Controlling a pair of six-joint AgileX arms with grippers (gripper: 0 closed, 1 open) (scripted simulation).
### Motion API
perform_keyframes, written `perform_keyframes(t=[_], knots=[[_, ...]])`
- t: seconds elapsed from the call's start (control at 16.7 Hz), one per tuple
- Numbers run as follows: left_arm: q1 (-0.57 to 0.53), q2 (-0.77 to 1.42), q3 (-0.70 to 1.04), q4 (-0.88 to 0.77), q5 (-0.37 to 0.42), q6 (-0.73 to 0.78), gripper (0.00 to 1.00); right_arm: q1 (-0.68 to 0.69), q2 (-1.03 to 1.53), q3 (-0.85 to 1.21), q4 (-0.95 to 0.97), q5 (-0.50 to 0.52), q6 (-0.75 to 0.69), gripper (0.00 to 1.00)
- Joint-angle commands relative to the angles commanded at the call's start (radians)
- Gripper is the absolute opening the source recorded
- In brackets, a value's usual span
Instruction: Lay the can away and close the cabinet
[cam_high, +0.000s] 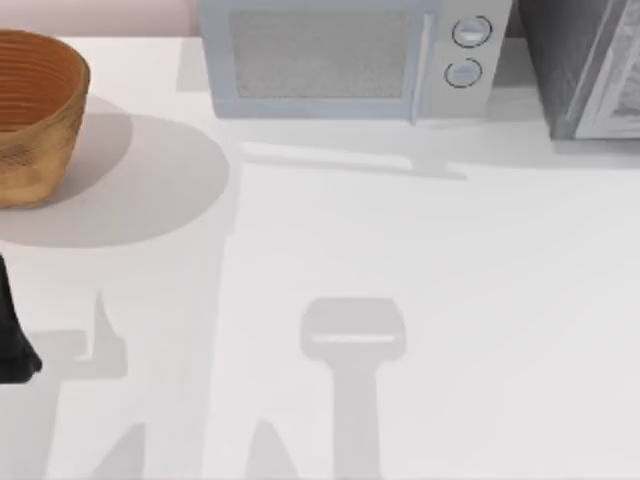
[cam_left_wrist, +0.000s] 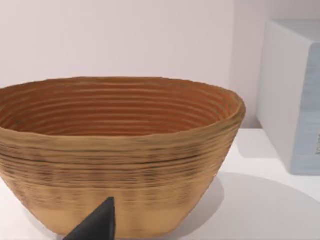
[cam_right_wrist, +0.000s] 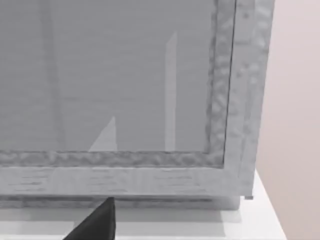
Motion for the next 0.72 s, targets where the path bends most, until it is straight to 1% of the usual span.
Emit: perform_keyframes(t=[0.18, 0.36, 0.54, 0.72], knots=[[0.000, 0.000, 0.000, 0.000, 0.000, 0.000, 1.00, 0.003, -0.003, 0.008, -0.013, 0.001, 0.000, 1.00], [0.000, 0.000, 0.000, 0.000, 0.000, 0.000, 1.00, -0.005, -0.005, 0.101, -0.103, -0.011, 0.001, 1.00], [0.000, 0.000, 0.000, 0.000, 0.000, 0.000, 1.00, -0.020, -0.015, 0.277, -0.285, -0.026, 0.000, 1.00], [0.000, 0.000, 0.000, 0.000, 0.000, 0.000, 1.00, -0.032, -0.037, 0.508, -0.553, -0.036, -0.001, 1.00]])
